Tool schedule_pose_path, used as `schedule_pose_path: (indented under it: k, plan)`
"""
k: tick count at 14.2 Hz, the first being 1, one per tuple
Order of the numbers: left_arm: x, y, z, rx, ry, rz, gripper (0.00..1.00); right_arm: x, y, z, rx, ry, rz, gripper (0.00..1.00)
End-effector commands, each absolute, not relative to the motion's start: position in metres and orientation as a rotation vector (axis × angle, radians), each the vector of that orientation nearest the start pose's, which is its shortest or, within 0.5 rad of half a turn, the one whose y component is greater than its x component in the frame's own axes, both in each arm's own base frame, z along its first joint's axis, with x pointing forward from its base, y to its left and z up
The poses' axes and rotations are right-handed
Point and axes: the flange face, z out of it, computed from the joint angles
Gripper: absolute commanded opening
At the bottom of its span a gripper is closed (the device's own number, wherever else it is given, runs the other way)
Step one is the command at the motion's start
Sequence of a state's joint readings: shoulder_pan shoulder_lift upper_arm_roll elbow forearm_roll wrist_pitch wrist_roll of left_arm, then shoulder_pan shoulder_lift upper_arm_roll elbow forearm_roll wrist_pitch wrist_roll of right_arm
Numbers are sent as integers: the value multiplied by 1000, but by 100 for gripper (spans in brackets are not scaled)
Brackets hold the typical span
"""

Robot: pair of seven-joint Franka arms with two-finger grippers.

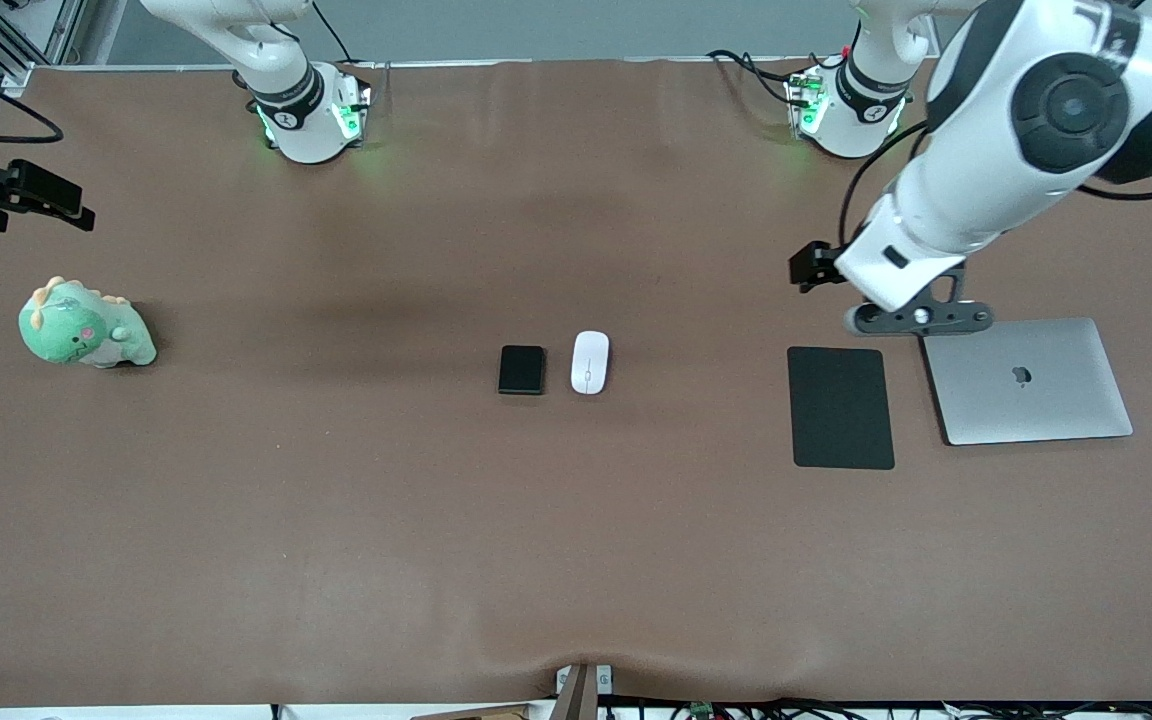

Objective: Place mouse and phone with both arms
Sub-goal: 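Move the left gripper over the white mouse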

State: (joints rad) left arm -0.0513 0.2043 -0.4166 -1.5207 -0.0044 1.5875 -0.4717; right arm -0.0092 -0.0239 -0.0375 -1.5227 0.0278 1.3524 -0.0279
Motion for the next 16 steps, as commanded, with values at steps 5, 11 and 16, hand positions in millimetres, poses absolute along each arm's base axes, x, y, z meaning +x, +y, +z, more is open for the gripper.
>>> schedule_pose_path:
  k: [5,11,16]
  plan:
    - [537,-354,480,-3178,-4,218,100,516,-26,647,-3106,14,220,100]
    - [512,-427,423,-3155,18,198,100,516,-27,647,-3106,21,220,100]
    - [504,-472,355,-3147,23,129,100,517,-28,649,-3107,21,211,100]
